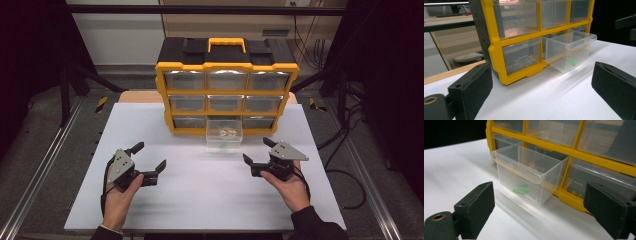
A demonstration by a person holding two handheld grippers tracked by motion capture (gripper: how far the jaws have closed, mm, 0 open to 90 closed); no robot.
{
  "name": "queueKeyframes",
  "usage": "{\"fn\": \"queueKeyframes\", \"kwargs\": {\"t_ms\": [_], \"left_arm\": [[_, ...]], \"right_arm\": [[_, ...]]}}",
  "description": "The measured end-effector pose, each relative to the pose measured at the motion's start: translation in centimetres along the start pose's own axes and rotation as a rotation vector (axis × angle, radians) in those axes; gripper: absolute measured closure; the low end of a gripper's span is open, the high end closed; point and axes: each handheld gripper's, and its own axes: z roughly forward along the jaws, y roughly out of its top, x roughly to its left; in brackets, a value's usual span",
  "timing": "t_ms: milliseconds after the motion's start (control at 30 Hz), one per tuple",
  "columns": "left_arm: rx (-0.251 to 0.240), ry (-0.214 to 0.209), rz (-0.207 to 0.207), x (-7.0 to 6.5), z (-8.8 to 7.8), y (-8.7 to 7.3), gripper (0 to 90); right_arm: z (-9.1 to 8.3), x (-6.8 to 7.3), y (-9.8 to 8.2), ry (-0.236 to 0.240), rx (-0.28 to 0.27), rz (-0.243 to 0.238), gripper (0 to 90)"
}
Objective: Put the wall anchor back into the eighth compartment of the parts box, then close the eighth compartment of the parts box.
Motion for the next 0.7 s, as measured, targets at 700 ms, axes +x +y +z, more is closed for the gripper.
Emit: {"fn": "queueKeyframes", "kwargs": {"t_ms": [700], "left_arm": [[0.012,-0.022,0.022,-0.3,0.3,0.1,3.0]], "right_arm": [[2.5,1.2,-0.2,-0.035,0.154,-0.048,35.8]]}}
